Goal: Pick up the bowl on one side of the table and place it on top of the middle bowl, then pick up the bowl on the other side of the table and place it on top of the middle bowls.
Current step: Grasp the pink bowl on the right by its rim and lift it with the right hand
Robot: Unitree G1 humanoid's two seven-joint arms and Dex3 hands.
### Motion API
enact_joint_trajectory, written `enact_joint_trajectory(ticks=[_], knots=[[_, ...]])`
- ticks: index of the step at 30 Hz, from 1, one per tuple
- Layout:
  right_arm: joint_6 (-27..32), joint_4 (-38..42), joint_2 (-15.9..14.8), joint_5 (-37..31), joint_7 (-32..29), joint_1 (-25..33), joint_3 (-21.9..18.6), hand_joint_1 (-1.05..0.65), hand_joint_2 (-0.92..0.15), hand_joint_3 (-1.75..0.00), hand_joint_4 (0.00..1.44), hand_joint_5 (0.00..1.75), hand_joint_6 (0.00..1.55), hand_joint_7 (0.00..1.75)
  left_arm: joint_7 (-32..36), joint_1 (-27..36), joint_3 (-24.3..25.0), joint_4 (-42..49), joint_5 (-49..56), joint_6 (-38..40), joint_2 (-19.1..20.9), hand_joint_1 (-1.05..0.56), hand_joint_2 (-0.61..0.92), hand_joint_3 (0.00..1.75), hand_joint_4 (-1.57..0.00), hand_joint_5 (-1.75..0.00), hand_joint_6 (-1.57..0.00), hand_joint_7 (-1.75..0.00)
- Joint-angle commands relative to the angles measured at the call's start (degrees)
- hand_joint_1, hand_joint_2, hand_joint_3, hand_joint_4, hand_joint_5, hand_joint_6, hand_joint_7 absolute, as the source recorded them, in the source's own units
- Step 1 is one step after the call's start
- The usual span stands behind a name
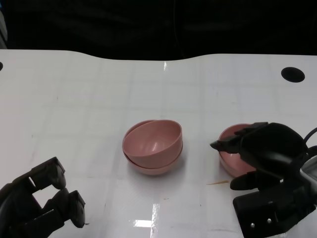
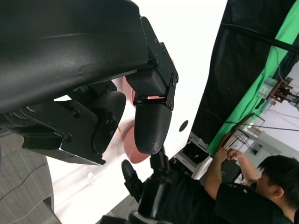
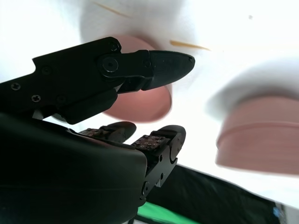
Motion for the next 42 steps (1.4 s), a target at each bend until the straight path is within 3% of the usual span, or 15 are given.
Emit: enact_joint_trajectory(ticks=[1,19,32,42], knots=[[0.6,2.1,-2.3,0.6,-2.0,-0.8,1.2,-0.91,-0.92,-0.32,0.38,0.03,0.45,0.02,1.2,0.2,0.4,-0.9,1.1,-0.6,0.0,0.05,0.84,1.29,-0.89,-1.75,-0.78,-1.75],[3.6,0.1,-7.9,4.5,-3.3,0.8,2.3,-0.9,-0.92,-0.34,0.36,0.01,0.42,0.0,1.4,0.0,0.0,-1.0,2.3,-0.3,-0.1,0.07,0.8,1.3,-0.87,-1.75,-0.77,-1.75],[2.8,12.3,-5.6,3.6,-9.3,-2.3,8.5,-0.84,-0.92,-0.27,0.44,0.03,0.48,0.02,1.9,0.2,-0.1,-1.6,2.1,-0.1,-0.4,0.07,0.8,1.31,-0.87,-1.75,-0.77,-1.75],[1.0,17.0,-5.6,5.2,-12.0,-4.2,10.5,-0.81,-0.92,-0.36,0.48,0.03,0.51,0.02,1.9,0.0,-0.1,-1.5,2.3,-0.1,-0.3,0.07,0.79,1.31,-0.87,-1.75,-0.77,-1.75]])
